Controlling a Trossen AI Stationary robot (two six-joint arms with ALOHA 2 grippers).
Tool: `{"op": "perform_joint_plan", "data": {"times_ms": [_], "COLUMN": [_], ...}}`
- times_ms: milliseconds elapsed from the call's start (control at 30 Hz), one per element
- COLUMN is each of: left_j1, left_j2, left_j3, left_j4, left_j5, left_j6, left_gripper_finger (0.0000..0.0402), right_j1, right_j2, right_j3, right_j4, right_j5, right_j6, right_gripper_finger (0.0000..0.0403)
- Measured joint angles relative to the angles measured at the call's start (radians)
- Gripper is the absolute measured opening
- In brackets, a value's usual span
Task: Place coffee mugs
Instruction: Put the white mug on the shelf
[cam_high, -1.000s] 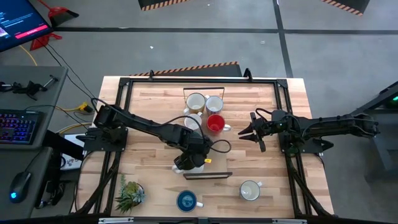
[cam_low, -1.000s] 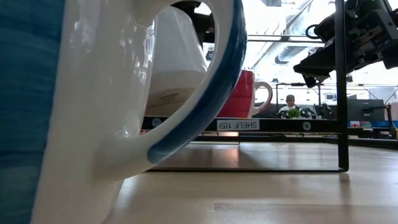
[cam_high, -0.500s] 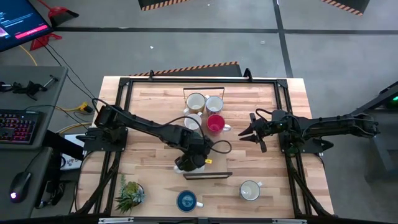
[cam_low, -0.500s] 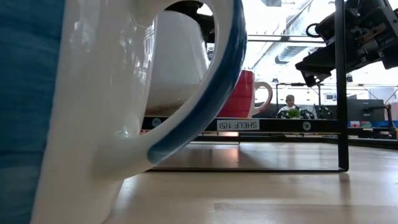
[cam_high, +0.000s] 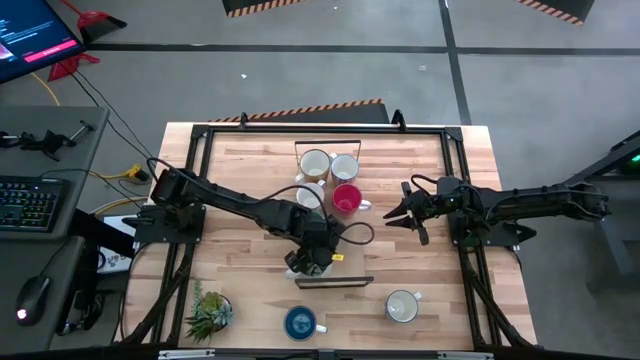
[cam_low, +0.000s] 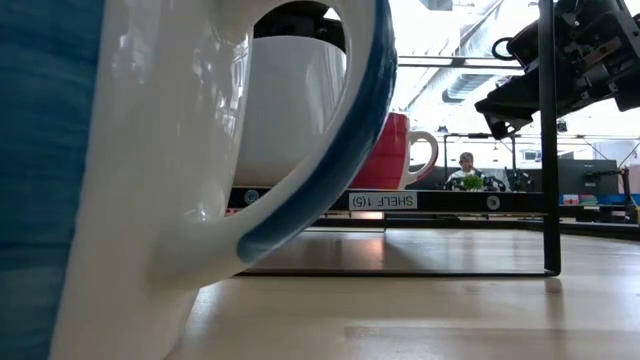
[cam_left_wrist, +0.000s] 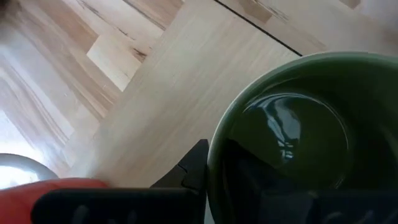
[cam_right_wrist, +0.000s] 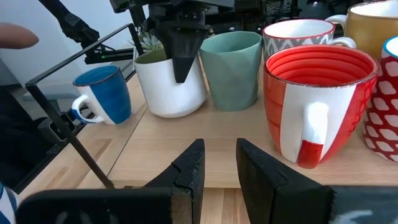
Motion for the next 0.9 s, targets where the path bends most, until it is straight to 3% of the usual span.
{"op": "perform_joint_plan", "data": {"times_ms": [900], "left_j1": [-0.001], "left_j2": [-0.003], "left_j3": [0.000], "left_j4": [-0.060], "left_j5": [0.001], "left_j6": [-0.113], "left_gripper_finger": [0.0039], "right_j1": [0.000], "right_j2": [0.000], "right_j3": [0.000], "right_j4": [-0.007], "right_j5": [-0.005], "right_j6": [0.007], "right_gripper_finger": [0.0073]}}
